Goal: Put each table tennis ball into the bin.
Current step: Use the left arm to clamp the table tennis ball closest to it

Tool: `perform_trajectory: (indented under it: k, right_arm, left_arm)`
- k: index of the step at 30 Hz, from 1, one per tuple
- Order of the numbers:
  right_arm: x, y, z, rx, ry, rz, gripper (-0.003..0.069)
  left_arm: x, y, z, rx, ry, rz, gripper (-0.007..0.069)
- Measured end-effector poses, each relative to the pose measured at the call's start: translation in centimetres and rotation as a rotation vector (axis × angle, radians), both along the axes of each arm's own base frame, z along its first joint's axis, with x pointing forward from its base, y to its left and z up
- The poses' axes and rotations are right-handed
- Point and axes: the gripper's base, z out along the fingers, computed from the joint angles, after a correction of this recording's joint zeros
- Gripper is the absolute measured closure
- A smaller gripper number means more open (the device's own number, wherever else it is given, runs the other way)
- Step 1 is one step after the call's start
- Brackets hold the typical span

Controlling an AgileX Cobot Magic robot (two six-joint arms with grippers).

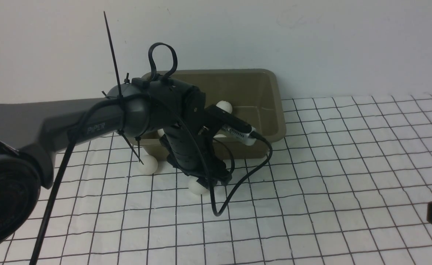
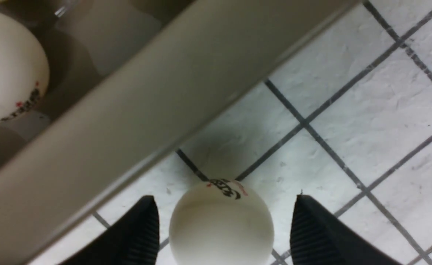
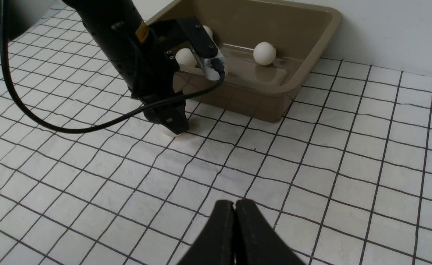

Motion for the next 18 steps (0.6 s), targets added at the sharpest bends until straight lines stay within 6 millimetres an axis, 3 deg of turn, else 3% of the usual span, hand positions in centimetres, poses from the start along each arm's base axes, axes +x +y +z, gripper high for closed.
perform_trajectory:
  k: [18]
  right_arm:
    - [0.00, 0.00, 0.00, 0.000, 0.000, 0.000, 0.0669]
  left_arm:
    - [0.11, -0.07, -0.42, -0.001, 0.001, 0.001, 0.0195]
